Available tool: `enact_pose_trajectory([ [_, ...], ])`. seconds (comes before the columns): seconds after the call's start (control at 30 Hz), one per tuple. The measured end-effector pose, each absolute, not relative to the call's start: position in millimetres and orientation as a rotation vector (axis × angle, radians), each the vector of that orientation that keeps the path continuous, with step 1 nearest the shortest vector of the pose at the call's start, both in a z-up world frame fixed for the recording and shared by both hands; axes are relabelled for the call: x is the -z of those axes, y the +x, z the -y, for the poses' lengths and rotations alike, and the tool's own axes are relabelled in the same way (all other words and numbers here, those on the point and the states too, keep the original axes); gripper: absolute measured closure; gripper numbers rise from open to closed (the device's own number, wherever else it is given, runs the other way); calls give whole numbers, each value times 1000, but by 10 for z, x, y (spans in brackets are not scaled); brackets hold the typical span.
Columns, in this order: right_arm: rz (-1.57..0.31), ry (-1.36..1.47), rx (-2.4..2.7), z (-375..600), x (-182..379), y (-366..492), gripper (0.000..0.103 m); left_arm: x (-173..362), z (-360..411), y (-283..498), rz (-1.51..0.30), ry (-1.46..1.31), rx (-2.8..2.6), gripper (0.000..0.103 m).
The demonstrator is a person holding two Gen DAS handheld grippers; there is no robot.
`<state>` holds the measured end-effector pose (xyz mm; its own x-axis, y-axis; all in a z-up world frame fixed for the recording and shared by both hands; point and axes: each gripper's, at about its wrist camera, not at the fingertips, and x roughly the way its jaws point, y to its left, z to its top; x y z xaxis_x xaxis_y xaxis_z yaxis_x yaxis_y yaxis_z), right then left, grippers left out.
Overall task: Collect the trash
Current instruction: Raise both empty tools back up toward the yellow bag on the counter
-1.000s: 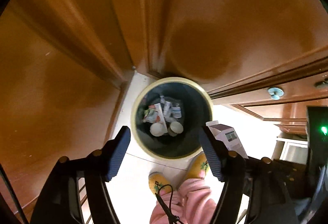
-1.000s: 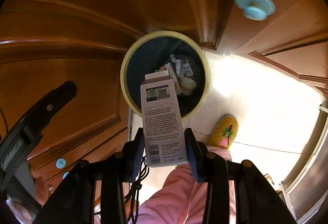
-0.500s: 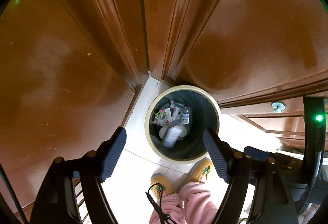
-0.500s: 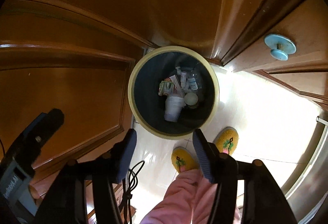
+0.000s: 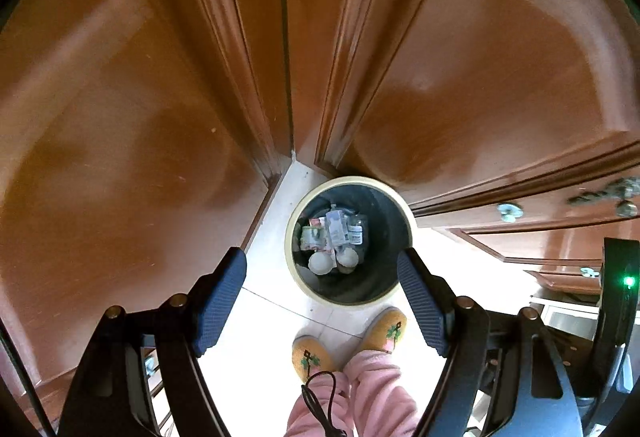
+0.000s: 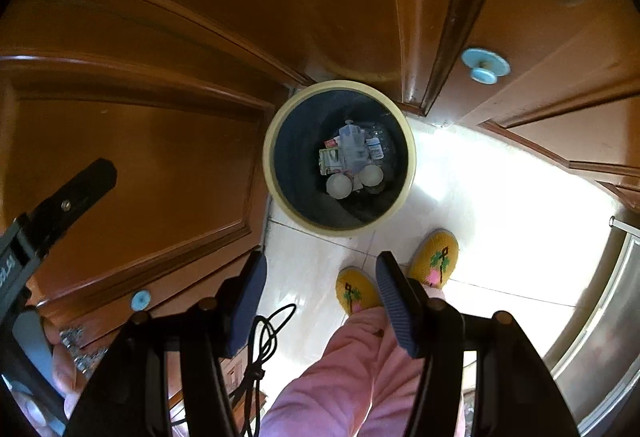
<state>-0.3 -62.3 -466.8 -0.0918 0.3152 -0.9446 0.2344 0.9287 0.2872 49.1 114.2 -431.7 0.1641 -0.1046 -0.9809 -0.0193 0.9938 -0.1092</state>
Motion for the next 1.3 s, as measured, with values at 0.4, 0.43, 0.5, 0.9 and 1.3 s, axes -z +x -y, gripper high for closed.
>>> enact_pose_trajectory([
  [0.4,-1483,399,-117,738,3097,-309,46,2899,-949,139,-1273,-108,171,15],
  [0.43,-1468,401,-118,747,3000,-315,46,2776,-938,130,-1257,-103,178,14],
  [0.5,-1429,413,-120,789,2737,-365,46,2516,-913,109,-1226,-87,186,14],
  [0.9,-1170,387,-83,949,1417,-514,46,1065,-836,90,-983,-85,253,12],
  [1.3,-938,327,-45,1194,202,-479,46,-51,-742,238,-734,-84,240,3],
])
